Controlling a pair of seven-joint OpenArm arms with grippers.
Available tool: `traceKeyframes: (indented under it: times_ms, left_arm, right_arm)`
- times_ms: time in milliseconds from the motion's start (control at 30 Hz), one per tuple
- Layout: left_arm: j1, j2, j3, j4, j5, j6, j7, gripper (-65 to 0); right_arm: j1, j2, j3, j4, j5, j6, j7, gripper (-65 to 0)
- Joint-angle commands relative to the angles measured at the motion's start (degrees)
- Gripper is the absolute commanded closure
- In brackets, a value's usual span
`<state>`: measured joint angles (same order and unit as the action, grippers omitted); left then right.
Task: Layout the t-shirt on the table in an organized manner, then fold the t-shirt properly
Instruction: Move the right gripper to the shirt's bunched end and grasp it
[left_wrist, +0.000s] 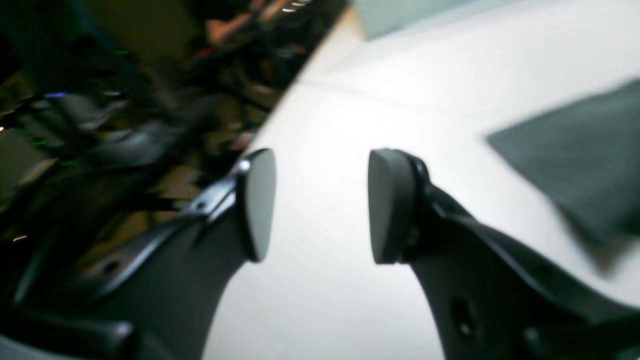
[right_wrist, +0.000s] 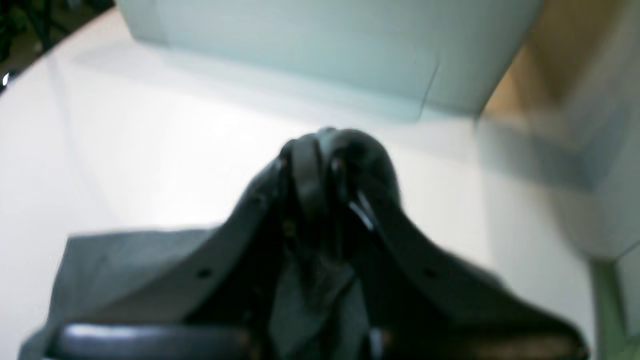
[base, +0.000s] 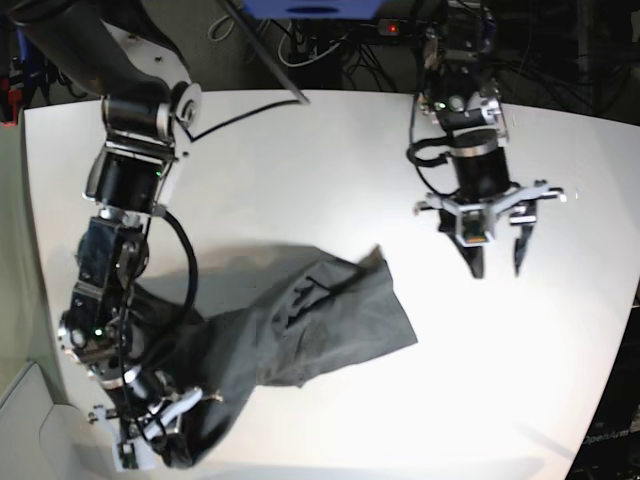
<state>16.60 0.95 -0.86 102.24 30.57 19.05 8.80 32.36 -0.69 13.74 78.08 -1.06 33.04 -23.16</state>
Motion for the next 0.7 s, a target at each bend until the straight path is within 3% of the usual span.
traceKeyframes:
  times_ms: [0,267,400,667]
  left_arm:
    - [-0.47,0.32,1.96,0.23,0.77,0.95,-1.90,-29.4]
    - [-3.11,2.52,18.31,-7.07,1.30,1.30,-1.81,-29.5]
    - [-5.13,4.98,20.34,-11.11,1.30,1.39,-1.81,-29.6]
    - [-7.94,7.36,20.42,-12.43,0.86,1.30,-1.72,-44.9]
  right_arm:
    - [2.15,-0.32,-0.68,2.31,1.37,0.24,1.84,0.0]
    - [1.00,-0.50,-9.91,12.51,1.37,0.15,1.40,0.0]
    - [-2.25,-0.50,-15.01,18.31,1.19,-0.03,1.40,0.0]
    - [-4.45,-0.59,-16.42,22.62,1.10,-0.11,1.40,0.0]
